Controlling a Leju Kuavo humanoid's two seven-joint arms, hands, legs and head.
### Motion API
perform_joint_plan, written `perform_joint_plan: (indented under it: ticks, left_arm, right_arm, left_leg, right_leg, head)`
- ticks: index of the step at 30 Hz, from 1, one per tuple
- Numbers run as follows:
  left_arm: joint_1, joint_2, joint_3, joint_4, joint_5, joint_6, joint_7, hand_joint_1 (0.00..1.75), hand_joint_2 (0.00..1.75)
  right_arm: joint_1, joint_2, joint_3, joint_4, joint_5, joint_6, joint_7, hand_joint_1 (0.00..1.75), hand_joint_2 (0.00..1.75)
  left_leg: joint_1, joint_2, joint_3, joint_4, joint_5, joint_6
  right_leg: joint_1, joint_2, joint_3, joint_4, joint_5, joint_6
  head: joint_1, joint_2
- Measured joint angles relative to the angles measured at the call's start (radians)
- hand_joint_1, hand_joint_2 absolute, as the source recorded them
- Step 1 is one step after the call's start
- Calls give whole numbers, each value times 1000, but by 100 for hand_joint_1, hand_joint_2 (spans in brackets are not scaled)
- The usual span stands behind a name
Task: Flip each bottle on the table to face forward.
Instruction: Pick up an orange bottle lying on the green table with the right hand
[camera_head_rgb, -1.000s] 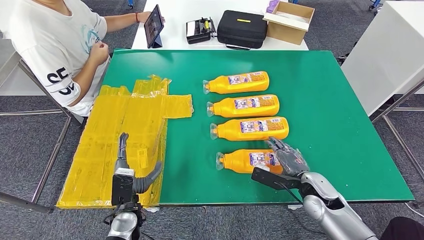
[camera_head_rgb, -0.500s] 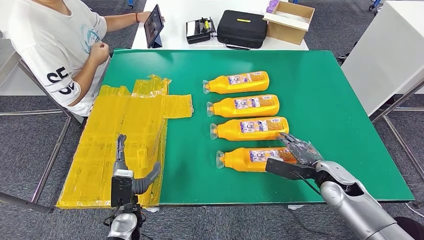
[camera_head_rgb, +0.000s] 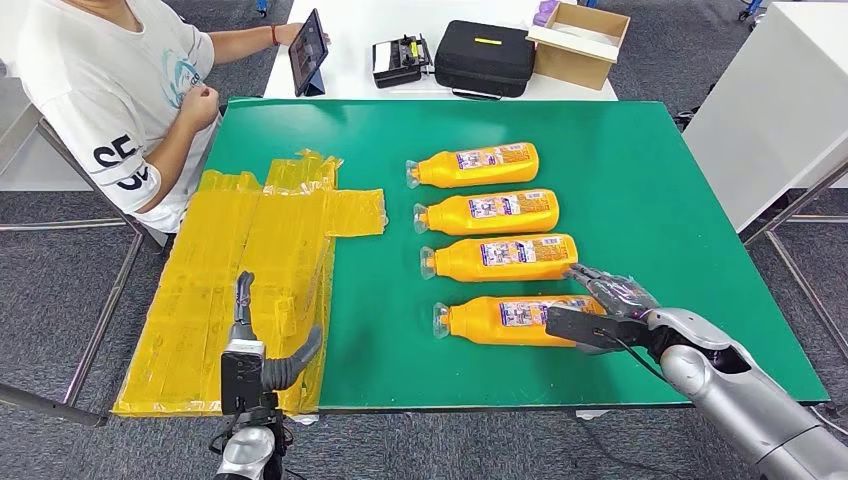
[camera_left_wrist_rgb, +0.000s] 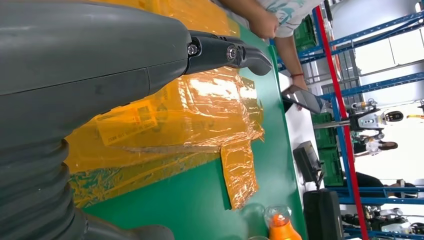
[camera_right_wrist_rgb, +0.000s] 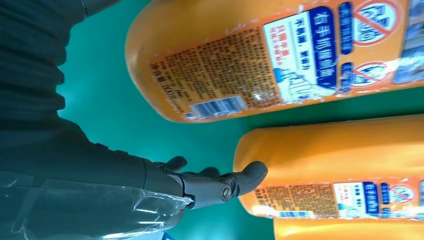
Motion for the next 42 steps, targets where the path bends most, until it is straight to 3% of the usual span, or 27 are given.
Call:
perform_joint_plan:
  ticks: [16,28,36,42]
  left_arm:
    - [-2,-2,0,21,24,-11,-16,0,175]
    - [-7,-4,-1,34,39,-3,-26,0,175]
    - [-17,-5,-10,48,30,-1,-21,0,175]
    - [-25,-5,-23,60,27,1,-16,0,175]
  right_arm:
    - [-77,-12,78,24,-39,15,4,0,175]
    - [-155,54,159,125,-50,-3,-19,0,175]
    - [-198,157,220,258,-33,-47,-66,0,175]
    - [-229,204,252,322,-33,-66,-76,0,175]
  left_leg:
    - [0,0,0,0,0,0]
    - [0,1,0,0,0,0]
    - [1,1,2,0,0,0]
    - [1,1,3,0,0,0]
  right_leg:
    - [0,0,0,0,0,0]
    - [0,1,0,0,0,0]
    - [0,1,2,0,0,0]
    - [1,1,3,0,0,0]
  head:
    - [0,0]
    - [0,0]
    - [0,0]
    - [0,0]
